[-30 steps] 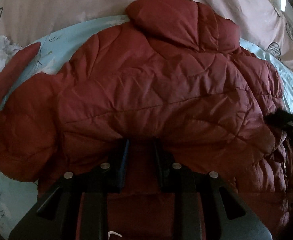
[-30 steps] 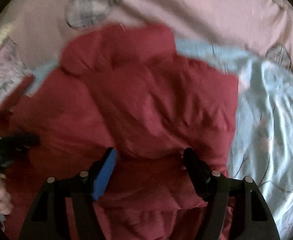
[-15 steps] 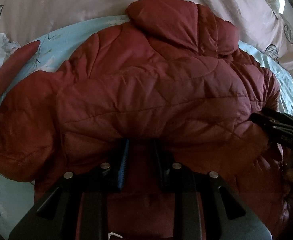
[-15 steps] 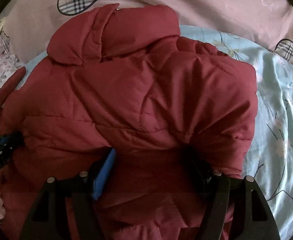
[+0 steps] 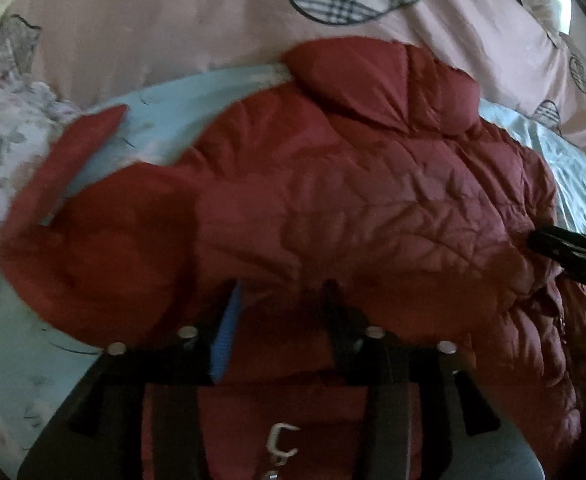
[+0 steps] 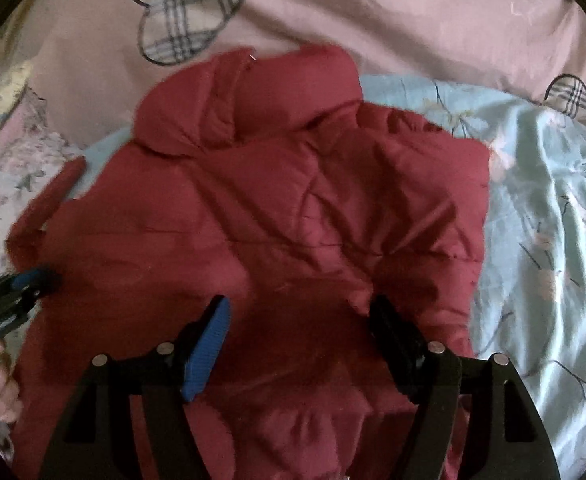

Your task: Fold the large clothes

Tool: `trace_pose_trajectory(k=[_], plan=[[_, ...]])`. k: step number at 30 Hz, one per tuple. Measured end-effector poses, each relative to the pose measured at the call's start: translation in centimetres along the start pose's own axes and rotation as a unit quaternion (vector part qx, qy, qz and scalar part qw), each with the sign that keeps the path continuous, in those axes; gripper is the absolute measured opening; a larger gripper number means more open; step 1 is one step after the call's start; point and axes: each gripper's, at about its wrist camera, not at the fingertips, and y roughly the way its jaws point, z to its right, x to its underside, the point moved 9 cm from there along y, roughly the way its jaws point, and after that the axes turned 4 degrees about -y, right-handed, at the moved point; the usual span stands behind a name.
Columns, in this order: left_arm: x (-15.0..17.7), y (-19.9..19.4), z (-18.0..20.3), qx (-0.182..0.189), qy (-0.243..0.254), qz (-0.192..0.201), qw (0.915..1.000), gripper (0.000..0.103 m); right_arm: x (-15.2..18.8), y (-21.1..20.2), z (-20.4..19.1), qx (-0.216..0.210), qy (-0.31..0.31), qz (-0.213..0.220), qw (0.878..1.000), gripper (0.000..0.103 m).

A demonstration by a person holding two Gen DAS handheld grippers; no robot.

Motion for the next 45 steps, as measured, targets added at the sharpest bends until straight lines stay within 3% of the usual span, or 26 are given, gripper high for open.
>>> trace_pose_trajectory(k=[3,6,11,15,18,21,27,31,32,33,34,36,41,45], plan=[[-0.6,-0.8,-1.4,-0.013,-0.004,0.006,0.9999,0.042,0.2,-1.6,-0.8,-0.021,-0.001,0.001,1.0,0.073],[-0.9,-1.0,-2.4,-0.029,-0.002,0.008,0.9995,0.051,1.0,-2.5,-2.0,-0.043,-0.007,-0.006,0.999,0.074],[-1.5,-1.3,-4.0,-0.044,-0.004,0.013,0.999,0.053,2.6,-3.2,-4.6,-0.077,-0.025,-0.027,0.996,0.074],[-2.2,-1.0,-5.6,-0.07,-0.006,0.011,0.9974,0.061,3.4,-3.4,-5.9,-0.095,-0.034,-0.036,0.994,0.074],[-3.2,-0.9,-7.2,-0.106,-0.003,0.009,0.9943,0.09,4.0,-3.8,-6.8,-0.11,-0.039,-0.04,0.992,0.074],[-5.4,-0.6,-9.4,-0.163,0.011,0.025,0.9862,0.091,4.5,-4.3,-7.6,-0.112,-0.051,-0.038,0.992,0.074],[-8.7,2.7,-15.0,-0.272,0.019,-0.012,0.9621,0.091,4.8,-4.5,-8.3,-0.126,-0.051,-0.035,0.99,0.075],[-8.8,5.9,-18.8,-0.312,0.008,-0.05,0.9486,0.09,5.0,-4.4,-8.2,-0.139,-0.037,-0.038,0.989,0.075],[-8.6,6.5,-19.5,-0.318,0.007,-0.059,0.9462,0.09,5.1,-4.4,-8.2,-0.14,-0.035,-0.038,0.989,0.075],[-8.6,6.9,-20.0,-0.321,0.007,-0.064,0.9448,0.08,5.1,-4.4,-8.3,-0.14,-0.036,-0.038,0.989,0.075],[-8.4,7.4,-20.5,-0.318,0.003,-0.07,0.9455,0.053,5.1,-4.5,-8.3,-0.139,-0.038,-0.038,0.989,0.075],[-8.0,7.8,-20.9,-0.297,-0.012,-0.082,0.9512,0.018,5.1,-4.6,-8.3,-0.138,-0.039,-0.036,0.989,0.075],[-7.9,5.1,-20.5,-0.245,-0.075,-0.038,0.9658,0.009,4.9,-4.9,-8.0,-0.14,-0.029,-0.026,0.989,0.075],[-7.9,1.0,-18.2,-0.153,-0.126,0.027,0.9797,0.008,4.8,-5.2,-8.0,-0.139,-0.026,-0.02,0.99,0.075]])
